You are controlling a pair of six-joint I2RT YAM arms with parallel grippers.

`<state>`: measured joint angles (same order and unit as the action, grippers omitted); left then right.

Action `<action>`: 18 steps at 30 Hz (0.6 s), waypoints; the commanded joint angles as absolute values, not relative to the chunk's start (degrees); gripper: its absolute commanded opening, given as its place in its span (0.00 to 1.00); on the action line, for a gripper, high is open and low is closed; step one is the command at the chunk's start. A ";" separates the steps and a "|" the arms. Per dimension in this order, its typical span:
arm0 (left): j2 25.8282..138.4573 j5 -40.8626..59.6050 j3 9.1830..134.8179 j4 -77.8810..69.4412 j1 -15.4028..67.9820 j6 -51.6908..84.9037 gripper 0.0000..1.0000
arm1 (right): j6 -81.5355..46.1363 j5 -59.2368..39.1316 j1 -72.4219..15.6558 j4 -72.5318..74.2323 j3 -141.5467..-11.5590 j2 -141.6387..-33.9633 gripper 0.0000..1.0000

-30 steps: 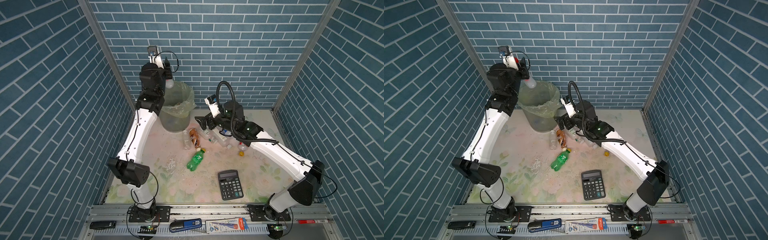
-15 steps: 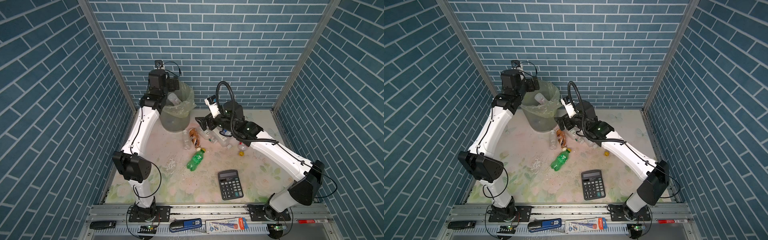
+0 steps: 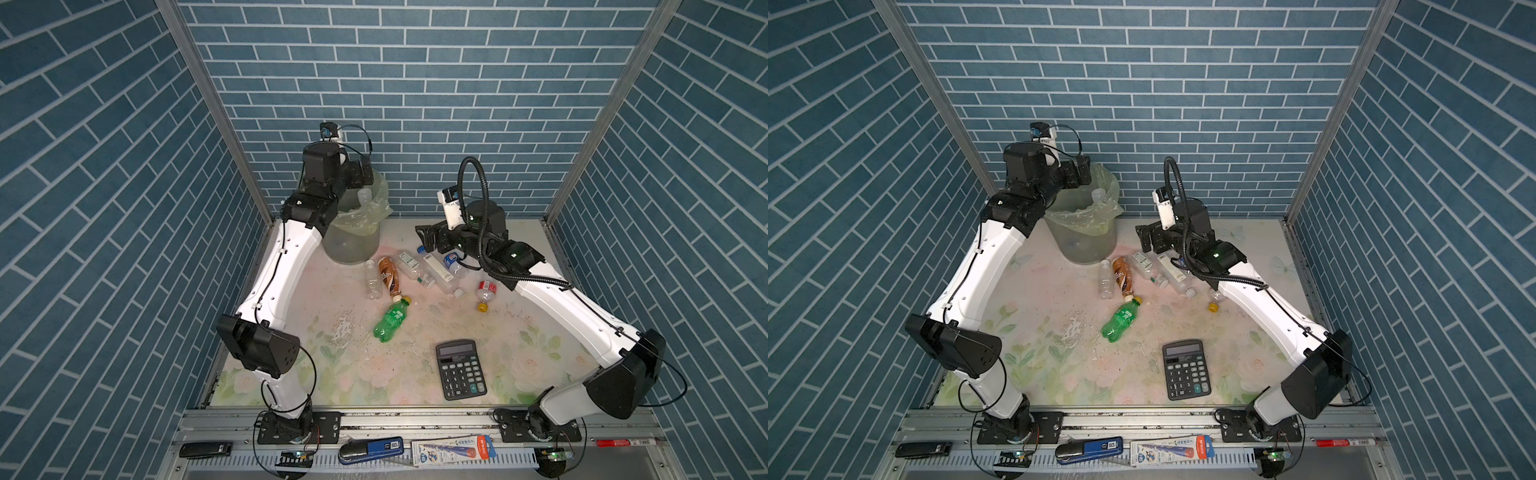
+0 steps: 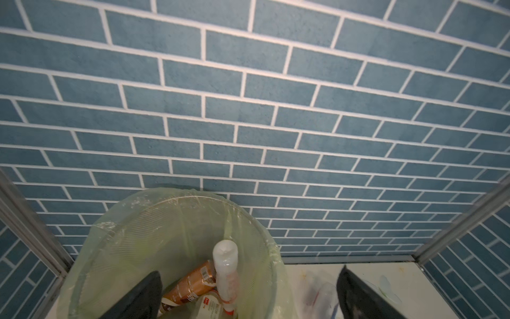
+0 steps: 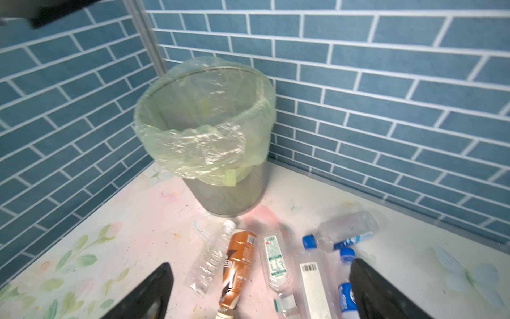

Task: Throw the plastic bottles in the bin
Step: 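Lower the left gripper while the right gripper descends onto the clear red-labelled bottle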

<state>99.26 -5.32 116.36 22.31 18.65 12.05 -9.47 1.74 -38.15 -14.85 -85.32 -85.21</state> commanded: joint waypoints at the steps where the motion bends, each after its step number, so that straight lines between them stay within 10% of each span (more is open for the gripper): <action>1: 96.04 -3.37 114.33 22.14 20.87 13.68 0.99 | -15.38 5.32 -34.71 -19.35 -81.97 -82.33 0.99; 18: 96.42 3.88 97.80 14.68 35.46 26.18 0.99 | -29.56 7.06 -16.54 -26.61 -63.19 -79.30 0.99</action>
